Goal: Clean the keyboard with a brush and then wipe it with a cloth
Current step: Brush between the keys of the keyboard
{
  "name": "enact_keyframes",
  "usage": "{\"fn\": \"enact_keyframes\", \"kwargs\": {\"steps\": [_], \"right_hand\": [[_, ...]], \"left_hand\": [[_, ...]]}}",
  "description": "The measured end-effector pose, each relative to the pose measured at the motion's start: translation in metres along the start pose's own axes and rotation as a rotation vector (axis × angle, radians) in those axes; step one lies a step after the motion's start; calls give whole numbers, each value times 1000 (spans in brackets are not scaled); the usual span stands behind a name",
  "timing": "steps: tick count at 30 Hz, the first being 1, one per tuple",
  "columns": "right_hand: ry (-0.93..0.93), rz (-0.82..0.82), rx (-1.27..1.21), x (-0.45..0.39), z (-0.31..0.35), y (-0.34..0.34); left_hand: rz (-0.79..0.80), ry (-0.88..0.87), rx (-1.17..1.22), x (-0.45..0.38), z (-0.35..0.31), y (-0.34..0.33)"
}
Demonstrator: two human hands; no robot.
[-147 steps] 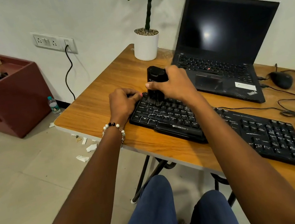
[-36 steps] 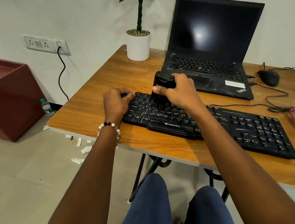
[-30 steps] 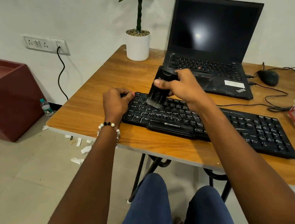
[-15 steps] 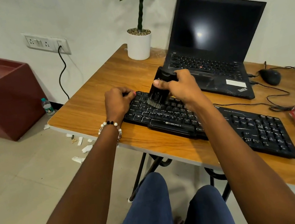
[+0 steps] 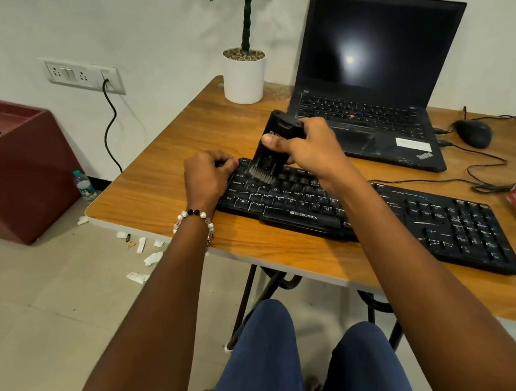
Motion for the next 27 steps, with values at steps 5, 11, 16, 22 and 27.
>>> {"fn": "enact_keyframes", "kwargs": {"steps": [5, 11, 16, 22, 27], "right_hand": [[69, -68, 268, 4, -4, 13], [-29, 34, 119, 10, -10, 21], [50, -93, 215, 10, -9, 28], [-2, 31, 130, 17, -12, 24], [13, -93, 88, 16, -12, 34]], "left_hand": [[-1, 13, -13, -2, 1, -1], [-2, 19, -12, -1, -1, 0], [-1, 30, -8, 0, -1, 0], [1, 35, -13, 0, -2, 0], [3, 37, -12, 1, -2, 0]]}}
Point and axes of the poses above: each hand's wrist, its own x-axis away from the middle knuckle, its own y-axis out of the back of the hand, z = x × y, the point moved 3 cm from there along -x, towards the middle knuckle, and after that the axes turned 2 degrees about -x, right-handed, at the moved point
